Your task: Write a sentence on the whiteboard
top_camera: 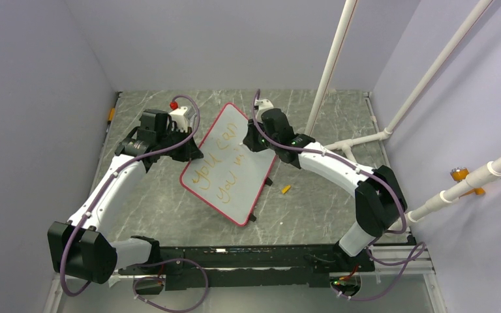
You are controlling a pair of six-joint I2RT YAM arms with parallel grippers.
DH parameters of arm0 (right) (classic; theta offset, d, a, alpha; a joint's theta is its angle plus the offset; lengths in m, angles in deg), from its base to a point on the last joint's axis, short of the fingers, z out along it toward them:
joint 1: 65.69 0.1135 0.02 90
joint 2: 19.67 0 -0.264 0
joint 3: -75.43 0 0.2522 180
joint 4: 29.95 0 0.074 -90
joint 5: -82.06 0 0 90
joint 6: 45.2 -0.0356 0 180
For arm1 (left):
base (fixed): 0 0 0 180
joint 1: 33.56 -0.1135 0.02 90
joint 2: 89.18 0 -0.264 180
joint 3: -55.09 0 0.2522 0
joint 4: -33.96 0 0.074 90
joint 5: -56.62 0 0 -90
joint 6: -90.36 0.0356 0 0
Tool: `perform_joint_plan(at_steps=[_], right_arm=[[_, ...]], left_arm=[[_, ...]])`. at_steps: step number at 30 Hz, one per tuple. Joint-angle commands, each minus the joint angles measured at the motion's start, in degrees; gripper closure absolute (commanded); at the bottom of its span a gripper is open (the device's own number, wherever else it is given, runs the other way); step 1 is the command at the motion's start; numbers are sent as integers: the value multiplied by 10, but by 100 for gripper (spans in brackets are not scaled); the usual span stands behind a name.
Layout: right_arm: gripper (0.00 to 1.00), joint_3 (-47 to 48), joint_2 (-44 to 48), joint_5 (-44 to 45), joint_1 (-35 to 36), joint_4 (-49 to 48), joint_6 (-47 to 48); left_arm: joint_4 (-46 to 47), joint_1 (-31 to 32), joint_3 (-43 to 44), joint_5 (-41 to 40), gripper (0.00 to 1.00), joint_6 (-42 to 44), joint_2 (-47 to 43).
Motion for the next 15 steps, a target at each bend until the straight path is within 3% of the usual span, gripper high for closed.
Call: perform_joint_plan(at_steps=[1,15], right_arm=[[100,-43,19,-4,-2,-22,-8],[100,-94,42,9,-4,-30,-10]], left_arm=[[16,2,2,-71,100,60,-3],[16,2,1,-73,100,60,-2]])
